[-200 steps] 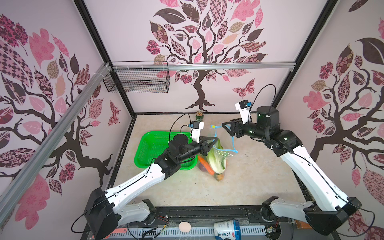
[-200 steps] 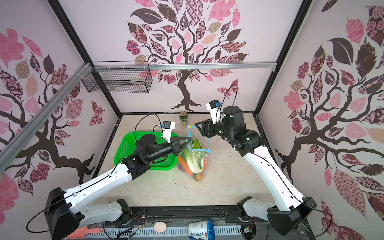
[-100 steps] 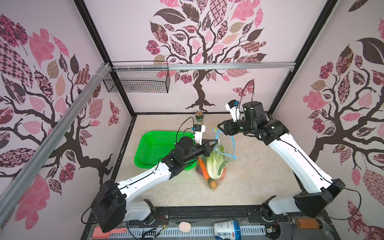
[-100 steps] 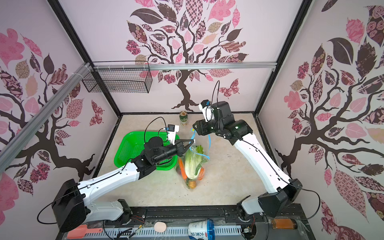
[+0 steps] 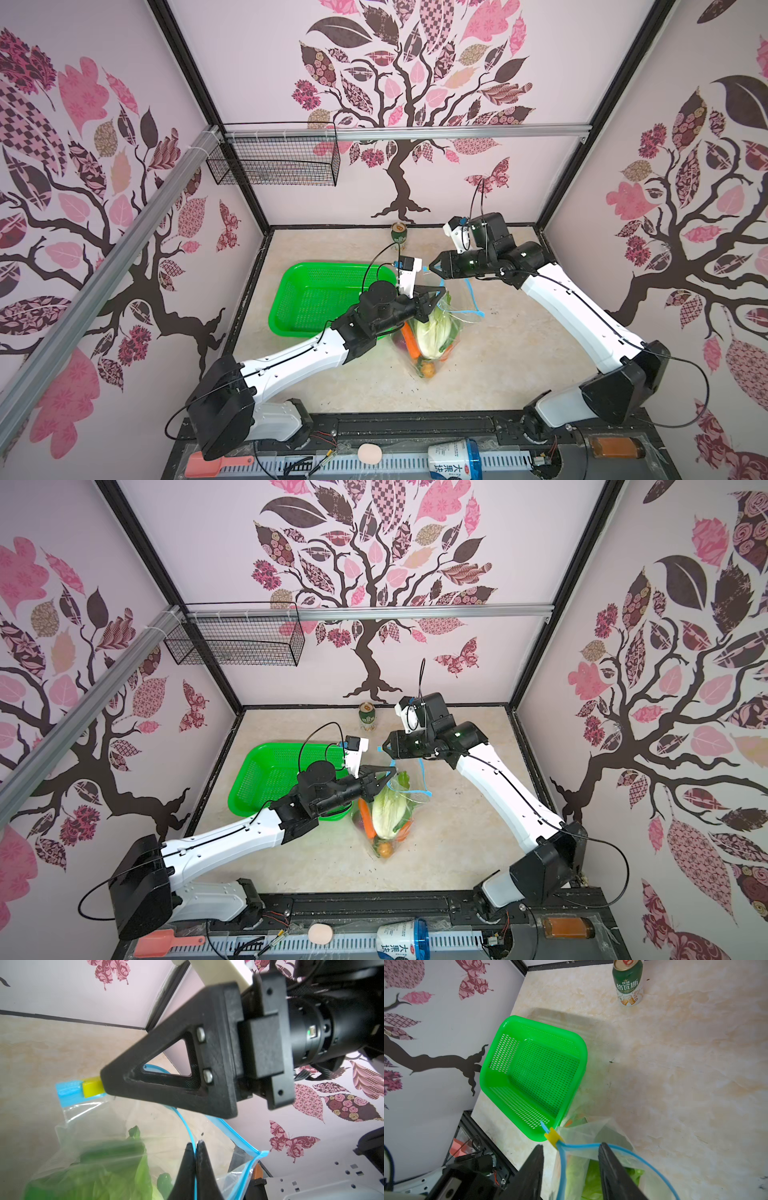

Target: Place the food in the zip-top bag and seal the zipper

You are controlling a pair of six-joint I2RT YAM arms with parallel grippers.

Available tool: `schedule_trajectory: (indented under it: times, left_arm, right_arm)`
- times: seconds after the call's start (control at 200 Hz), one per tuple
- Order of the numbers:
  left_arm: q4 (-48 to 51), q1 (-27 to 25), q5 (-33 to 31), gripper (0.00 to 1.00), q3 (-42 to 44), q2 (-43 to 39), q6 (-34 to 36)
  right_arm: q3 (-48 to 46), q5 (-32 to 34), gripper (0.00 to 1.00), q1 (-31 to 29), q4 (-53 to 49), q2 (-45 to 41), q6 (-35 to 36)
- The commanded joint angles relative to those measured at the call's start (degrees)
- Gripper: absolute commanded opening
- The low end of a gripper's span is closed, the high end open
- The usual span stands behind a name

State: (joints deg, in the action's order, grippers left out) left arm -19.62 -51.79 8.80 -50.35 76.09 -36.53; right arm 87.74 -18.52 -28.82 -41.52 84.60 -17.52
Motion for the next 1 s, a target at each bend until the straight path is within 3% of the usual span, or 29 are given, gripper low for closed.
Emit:
schedule_trajectory:
  times: [0.0, 0.22, 0.43, 0.545, 0.77, 0.99]
  left_arm:
    - [0.97, -0.24, -1.49, 0.02, -0.58, 0.89, 1.79]
    - [1.82, -0.24, -1.93, 0.08, -1.24, 1.59, 1.9]
    - [4.66, -0.03, -4.57, 0.58, -1.19, -1.04, 3.79]
    - [5.39, 2.96, -6.37, 0.74, 1.05, -6.53, 5.47]
    - [3.57, 15.42, 2.57, 0.75, 2.78, -10.73, 10.33]
    - [-9.56, 25.73, 23.79, 0.69, 2.25, -2.37, 5.27]
  right_arm:
    - [-1.1, -1.64, 0.31, -0.32, 0.31, 1.19, -1.2]
    - [-1.88, -2.04, 0.0, -0.28, 0.87, 0.88, -1.03]
    - [-2.88, -1.11, 0.0, -0.32, 1.92, -0.34, -0.48]
    - [-3.66, -1.49, 0.0, -0.27, 2.73, -0.92, -0.24]
    - [-4.69, -2.98, 0.0, -0.27, 4.83, -1.67, -0.51]
    - [-5.55, -3.58, 0.0, -0.23, 8.16, -4.39, -0.85]
